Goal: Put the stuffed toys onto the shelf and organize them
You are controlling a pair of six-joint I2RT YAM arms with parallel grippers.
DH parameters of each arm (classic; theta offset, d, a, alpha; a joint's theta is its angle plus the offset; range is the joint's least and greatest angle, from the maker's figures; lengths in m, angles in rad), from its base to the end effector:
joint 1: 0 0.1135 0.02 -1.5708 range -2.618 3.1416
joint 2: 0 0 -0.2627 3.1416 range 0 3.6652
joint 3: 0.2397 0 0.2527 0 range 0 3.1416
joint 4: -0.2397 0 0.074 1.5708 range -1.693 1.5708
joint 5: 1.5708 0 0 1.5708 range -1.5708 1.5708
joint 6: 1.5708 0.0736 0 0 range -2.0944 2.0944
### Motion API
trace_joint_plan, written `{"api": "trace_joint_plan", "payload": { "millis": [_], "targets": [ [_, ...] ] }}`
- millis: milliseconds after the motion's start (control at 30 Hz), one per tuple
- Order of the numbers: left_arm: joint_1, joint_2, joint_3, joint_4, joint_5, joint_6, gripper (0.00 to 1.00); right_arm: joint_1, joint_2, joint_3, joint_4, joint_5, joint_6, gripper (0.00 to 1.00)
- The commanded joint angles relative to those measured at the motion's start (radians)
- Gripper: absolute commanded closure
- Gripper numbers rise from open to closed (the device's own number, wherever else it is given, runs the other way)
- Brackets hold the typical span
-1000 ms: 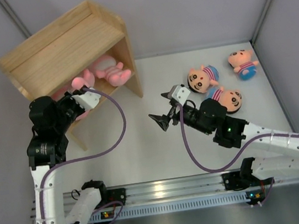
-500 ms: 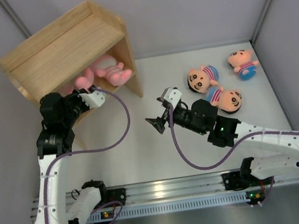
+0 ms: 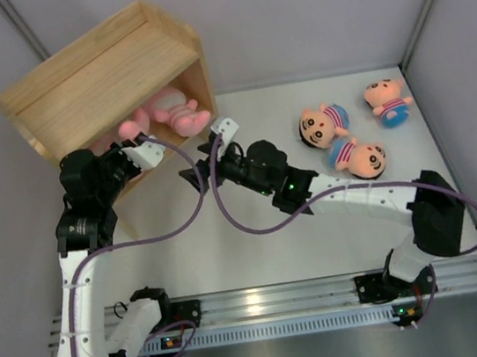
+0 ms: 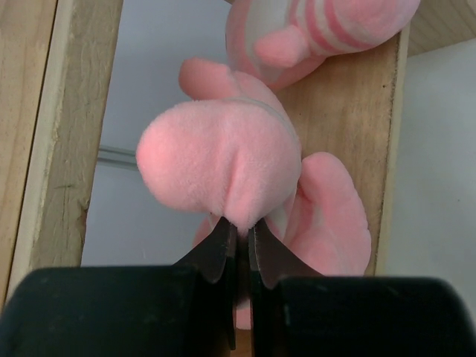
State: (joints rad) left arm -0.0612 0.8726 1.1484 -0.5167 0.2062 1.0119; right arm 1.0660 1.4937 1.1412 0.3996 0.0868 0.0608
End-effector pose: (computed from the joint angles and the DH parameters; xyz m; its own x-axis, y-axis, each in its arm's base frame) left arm 0.2115 -0.0281 0.4045 0.0928 0.8258 -0.5563 0.3389 0.4992 0.7975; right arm 0.1981 0.3453 0.3539 -0.0277 0.0750 -0.9968 -0.8299 0.5541 0.0648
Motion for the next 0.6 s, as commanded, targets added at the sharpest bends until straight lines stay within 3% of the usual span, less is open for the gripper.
{"api": "trace_joint_plan", "payload": {
  "millis": [0, 233, 567],
  "targets": [
    [-0.002, 0.023, 0.069, 0.052, -0.03, -0.084, 0.96, 0.009, 0.143, 0.164, 0.159, -0.007, 0.129, 0.22],
    [-0.002, 0.058, 0.103, 0.056, -0.041, -0.116, 0.96, 0.009, 0.396, 0.373, 0.255, 0.056, 0.256, 0.29],
    [-0.002, 0.08, 0.116, 0.075, -0.024, -0.164, 0.96, 0.005, 0.592, 0.5, 0.389, 0.143, 0.422, 0.31]
  ]
}}
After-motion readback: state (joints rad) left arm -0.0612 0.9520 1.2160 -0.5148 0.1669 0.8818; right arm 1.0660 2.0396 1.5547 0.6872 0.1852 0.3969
